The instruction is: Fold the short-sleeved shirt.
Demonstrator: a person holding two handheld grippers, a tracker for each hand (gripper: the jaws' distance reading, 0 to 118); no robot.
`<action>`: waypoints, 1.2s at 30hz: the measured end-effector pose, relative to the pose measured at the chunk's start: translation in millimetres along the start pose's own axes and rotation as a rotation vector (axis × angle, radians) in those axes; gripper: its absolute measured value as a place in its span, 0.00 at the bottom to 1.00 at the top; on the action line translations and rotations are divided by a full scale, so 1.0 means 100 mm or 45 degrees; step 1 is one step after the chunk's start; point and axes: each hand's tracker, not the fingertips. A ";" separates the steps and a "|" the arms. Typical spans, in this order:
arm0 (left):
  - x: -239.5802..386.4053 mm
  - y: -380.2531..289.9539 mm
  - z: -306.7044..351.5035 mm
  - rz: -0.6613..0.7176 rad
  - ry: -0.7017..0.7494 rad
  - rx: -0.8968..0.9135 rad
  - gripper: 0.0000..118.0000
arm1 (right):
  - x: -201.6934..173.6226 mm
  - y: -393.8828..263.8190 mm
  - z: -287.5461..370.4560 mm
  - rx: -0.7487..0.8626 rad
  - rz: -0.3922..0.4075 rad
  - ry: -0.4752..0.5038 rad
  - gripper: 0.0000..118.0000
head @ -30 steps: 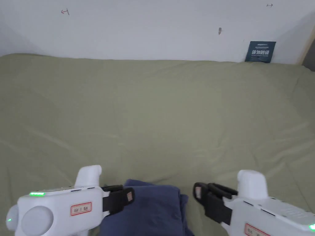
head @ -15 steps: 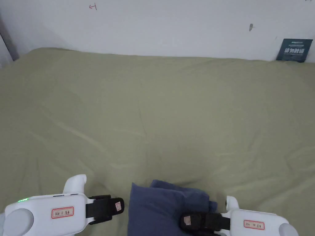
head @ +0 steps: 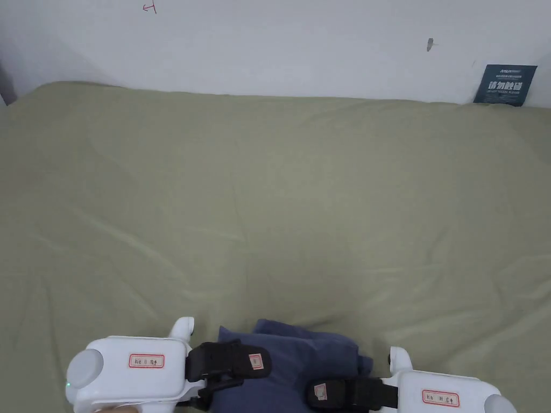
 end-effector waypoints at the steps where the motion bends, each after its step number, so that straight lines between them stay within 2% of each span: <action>1: 0.01 0.01 -0.05 -0.021 0.036 0.006 0.89 | 0.00 0.02 0.00 -0.001 0.002 -0.002 0.01; 2: 0.01 0.01 -0.07 -0.060 0.068 0.026 0.71 | 0.00 0.02 0.00 -0.003 0.003 -0.004 0.01; 3: 0.00 0.03 -0.07 -0.066 0.118 0.038 0.35 | -0.01 0.02 0.01 -0.003 0.005 -0.007 0.01; 4: -0.03 0.03 -0.05 -0.061 0.201 0.038 0.30 | -0.04 0.01 0.02 0.002 0.008 -0.014 0.01; 5: -0.06 0.03 -0.04 -0.073 0.246 0.041 0.30 | -0.08 0.02 0.05 0.011 0.022 -0.037 0.01; 7: -0.10 0.03 0.03 -0.039 0.154 0.030 0.30 | -0.19 0.01 0.11 0.029 0.066 -0.083 0.01; 12: 0.06 0.10 0.30 -0.074 0.199 0.037 0.30 | -0.59 -0.04 0.39 0.141 0.228 -0.169 0.01; 14: 0.05 0.20 0.63 -0.107 0.251 0.057 0.30 | -0.79 -0.07 0.53 0.197 0.323 -0.197 0.01; 17: -0.05 0.44 1.31 -0.101 0.363 0.134 0.30 | -1.00 -0.08 0.68 0.243 0.370 -0.189 0.01; 23: -0.41 0.94 2.73 -0.037 0.553 0.289 0.30 | -1.23 -0.06 0.81 0.300 0.414 -0.204 0.01; 25: -0.45 1.07 2.97 -0.046 0.570 0.267 0.30 | -1.26 -0.03 0.82 0.320 0.422 -0.222 0.01; 32: -0.48 1.43 3.11 -0.065 0.643 0.162 0.30 | -1.25 0.03 0.72 0.323 0.417 -0.253 0.01; 33: -0.47 1.45 3.10 -0.070 0.643 0.150 0.43 | -1.24 0.04 0.70 0.319 0.418 -0.256 0.01; 35: -0.44 1.44 3.08 -0.106 0.673 0.120 0.86 | -1.23 0.06 0.66 0.307 0.427 -0.274 0.01; 36: -0.42 1.46 3.08 -0.143 0.720 0.127 1.00 | -1.22 0.07 0.65 0.303 0.424 -0.275 0.01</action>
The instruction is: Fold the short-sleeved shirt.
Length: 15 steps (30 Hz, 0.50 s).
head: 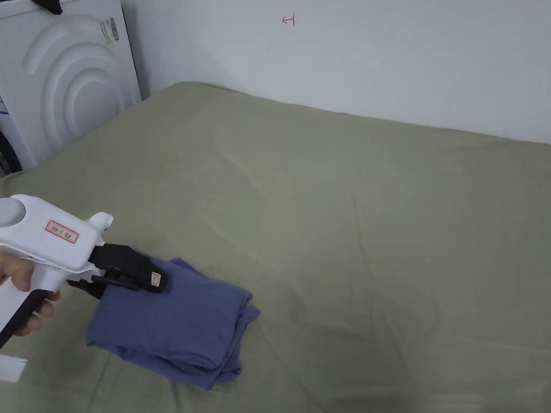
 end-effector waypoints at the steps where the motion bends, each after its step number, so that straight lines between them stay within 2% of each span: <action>1: 0.04 0.00 0.02 -0.014 0.056 0.011 1.00 | 0.01 0.01 -0.01 -0.006 -0.001 0.009 0.01; 10: 0.25 -0.22 0.43 0.028 0.125 0.151 0.99 | -0.06 0.11 0.13 0.018 0.052 0.049 0.01; 12: 0.44 -0.28 0.53 0.016 0.158 0.228 0.95 | -0.10 0.14 0.22 0.037 0.076 0.067 0.01; 13: 0.56 -0.35 0.58 -0.006 0.168 0.313 0.78 | -0.11 0.16 0.26 0.052 0.093 0.071 0.01; 14: 0.72 -0.43 0.61 -0.041 0.178 0.399 0.41 | -0.14 0.17 0.31 0.063 0.106 0.074 0.01; 15: 0.91 -0.49 0.56 -0.059 0.213 0.454 0.00 | -0.17 0.19 0.35 0.080 0.121 0.069 0.01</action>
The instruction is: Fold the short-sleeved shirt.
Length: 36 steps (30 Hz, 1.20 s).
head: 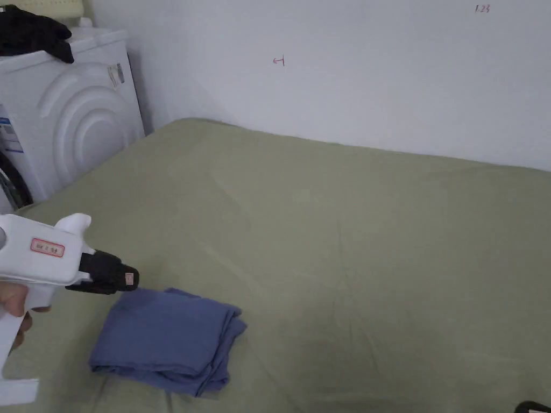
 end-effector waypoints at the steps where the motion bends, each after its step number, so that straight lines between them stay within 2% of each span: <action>1: 0.16 -0.06 0.04 -0.037 0.021 0.036 0.00 | -0.03 0.02 0.04 0.022 0.023 -0.018 0.01; 3: 0.58 -0.19 0.02 -0.044 -0.022 0.091 0.00 | -0.12 0.07 0.13 0.082 0.100 -0.083 0.01; 6: 1.34 -0.41 -0.03 -0.161 0.012 0.187 0.00 | -0.33 0.13 0.25 0.204 0.246 -0.231 0.01; 8: 1.98 -0.61 -0.03 -0.194 0.001 0.327 0.00 | -0.52 0.15 0.31 0.328 0.385 -0.445 0.01; 9: 2.26 -0.73 -0.03 -0.247 0.032 0.443 0.00 | -0.63 0.14 0.32 0.417 0.499 -0.614 0.01; 11: 2.82 -0.95 -0.04 -0.320 0.107 0.605 0.00 | -0.83 0.11 0.28 0.492 0.722 -0.872 0.01; 13: 3.22 -1.12 -0.07 -0.363 0.137 0.740 0.00 | -0.93 0.06 0.28 0.600 0.865 -1.025 0.01; 14: 3.41 -1.21 -0.07 -0.387 0.150 0.798 0.00 | -0.91 0.07 0.28 0.642 0.886 -1.059 0.01; 16: 3.68 -1.30 -0.07 -0.418 0.108 0.819 0.00 | -0.95 0.09 0.37 0.636 0.843 -0.987 0.01; 18: 3.89 -1.34 -0.10 -0.479 0.143 0.820 0.00 | -0.96 0.12 0.45 0.653 0.817 -0.940 0.01; 22: 4.07 -1.41 -0.06 -0.538 0.153 0.846 0.00 | -1.02 0.10 0.54 0.695 0.884 -0.975 0.01; 25: 4.10 -1.40 -0.05 -0.552 0.170 0.854 0.00 | -1.02 0.12 0.61 0.714 0.874 -0.944 0.01; 36: 4.10 -1.42 -0.02 -0.579 0.197 0.839 0.00 | -1.04 0.17 0.67 0.748 0.872 -0.969 0.01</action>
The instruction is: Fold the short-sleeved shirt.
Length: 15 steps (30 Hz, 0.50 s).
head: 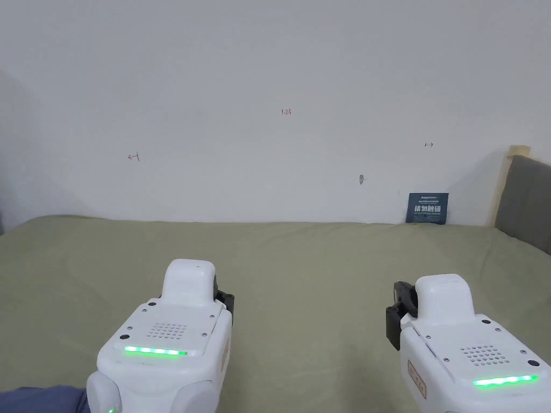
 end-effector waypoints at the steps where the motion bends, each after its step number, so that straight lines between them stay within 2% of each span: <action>1: 0.00 0.00 0.00 0.001 -0.002 -0.003 0.00 | 0.00 0.00 0.00 0.002 0.000 -0.002 0.01; 4: 0.00 0.00 0.00 -0.004 0.013 0.002 0.00 | 0.00 0.01 0.01 0.006 0.009 -0.009 0.01; 5: -0.01 0.00 0.00 -0.005 0.019 0.005 0.08 | 0.00 0.02 0.01 0.008 0.010 -0.010 0.03; 6: -0.02 0.01 0.00 -0.003 0.032 0.010 0.32 | 0.00 0.02 0.01 0.006 0.013 -0.011 0.25; 8: -0.03 0.02 -0.01 -0.002 0.039 0.007 0.85 | 0.00 0.03 0.01 0.010 0.023 -0.029 0.84; 9: -0.05 0.02 -0.03 -0.005 0.042 -0.003 0.96 | 0.01 0.04 -0.01 0.007 0.019 -0.042 1.00; 10: -0.05 0.01 -0.03 -0.012 0.042 -0.002 0.96 | 0.04 0.04 -0.01 0.013 0.011 -0.042 1.00; 11: -0.05 0.01 -0.02 -0.027 0.047 0.014 0.96 | 0.07 0.00 0.04 0.116 0.012 -0.050 1.00; 12: -0.05 0.01 -0.02 -0.041 0.054 0.015 0.97 | 0.06 -0.05 0.06 0.055 -0.008 -0.025 1.00; 15: -0.04 0.03 -0.02 -0.049 0.078 0.005 0.99 | -0.02 0.07 0.08 0.048 0.018 -0.039 1.00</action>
